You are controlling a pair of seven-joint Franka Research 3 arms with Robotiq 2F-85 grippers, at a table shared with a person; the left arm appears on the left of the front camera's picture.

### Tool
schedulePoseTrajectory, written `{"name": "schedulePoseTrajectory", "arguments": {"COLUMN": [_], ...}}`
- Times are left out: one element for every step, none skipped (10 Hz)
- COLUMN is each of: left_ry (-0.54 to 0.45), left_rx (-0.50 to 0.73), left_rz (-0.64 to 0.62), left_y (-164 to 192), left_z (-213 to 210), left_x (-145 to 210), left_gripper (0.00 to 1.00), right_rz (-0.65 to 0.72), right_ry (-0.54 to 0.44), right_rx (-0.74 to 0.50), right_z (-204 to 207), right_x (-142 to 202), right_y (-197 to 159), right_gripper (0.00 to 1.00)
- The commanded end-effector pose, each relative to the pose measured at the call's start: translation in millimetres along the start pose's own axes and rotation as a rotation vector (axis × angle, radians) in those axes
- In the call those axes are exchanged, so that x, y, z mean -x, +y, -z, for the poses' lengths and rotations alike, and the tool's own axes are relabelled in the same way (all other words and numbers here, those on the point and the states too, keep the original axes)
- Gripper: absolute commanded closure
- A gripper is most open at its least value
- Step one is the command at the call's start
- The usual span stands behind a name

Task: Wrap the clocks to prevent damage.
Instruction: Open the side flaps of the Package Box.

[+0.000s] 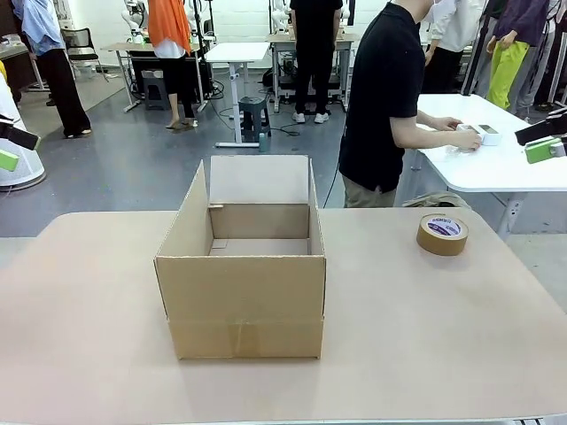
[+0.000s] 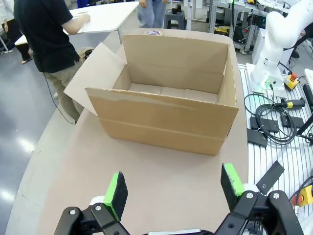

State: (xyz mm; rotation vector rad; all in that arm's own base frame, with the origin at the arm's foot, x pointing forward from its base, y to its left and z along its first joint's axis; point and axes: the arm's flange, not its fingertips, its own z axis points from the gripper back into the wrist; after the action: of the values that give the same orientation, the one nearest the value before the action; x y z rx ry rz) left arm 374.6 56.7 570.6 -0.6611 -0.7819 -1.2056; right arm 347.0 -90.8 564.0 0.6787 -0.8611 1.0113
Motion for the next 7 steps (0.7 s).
{"name": "schedulePoseTrajectory", "arguments": {"left_ry": [0.0,-0.011,-0.015,-0.013,-0.014,-0.014,-0.013], "left_rx": [0.0,0.001,0.0,-0.007,-0.007,-0.005,0.001], "left_rz": [0.0,0.01,0.016,0.016,0.017,0.017,0.019], "left_y": [0.0,-2.7,-4.8,-5.8,-9.0,-10.6,-11.0], "left_z": [-0.1,-2.1,-4.3,-5.9,-8.2,-10.1,-11.2], "left_x": [0.1,-2.9,-4.3,-6.1,-5.9,-6.0,-7.2], "left_gripper": [0.57,0.57,1.0,0.63,1.0,1.0,1.0], "right_rz": [0.0,-0.018,-0.023,-0.029,-0.027,-0.028,-0.027], "right_ry": [-0.001,0.009,0.022,0.026,0.029,0.031,0.037], "right_rx": [0.001,-0.007,-0.016,-0.018,-0.028,-0.038,-0.041], "right_z": [0.1,-4.7,-3.5,0.4,3.4,6.2,9.3], "right_x": [-0.1,1.4,1.4,0.4,0.4,0.3,0.2], "right_y": [0.0,4.7,5.0,4.6,3.4,3.3,3.2], "right_gripper": [0.45,0.58,1.0,1.0,1.0,0.86,0.96]}}
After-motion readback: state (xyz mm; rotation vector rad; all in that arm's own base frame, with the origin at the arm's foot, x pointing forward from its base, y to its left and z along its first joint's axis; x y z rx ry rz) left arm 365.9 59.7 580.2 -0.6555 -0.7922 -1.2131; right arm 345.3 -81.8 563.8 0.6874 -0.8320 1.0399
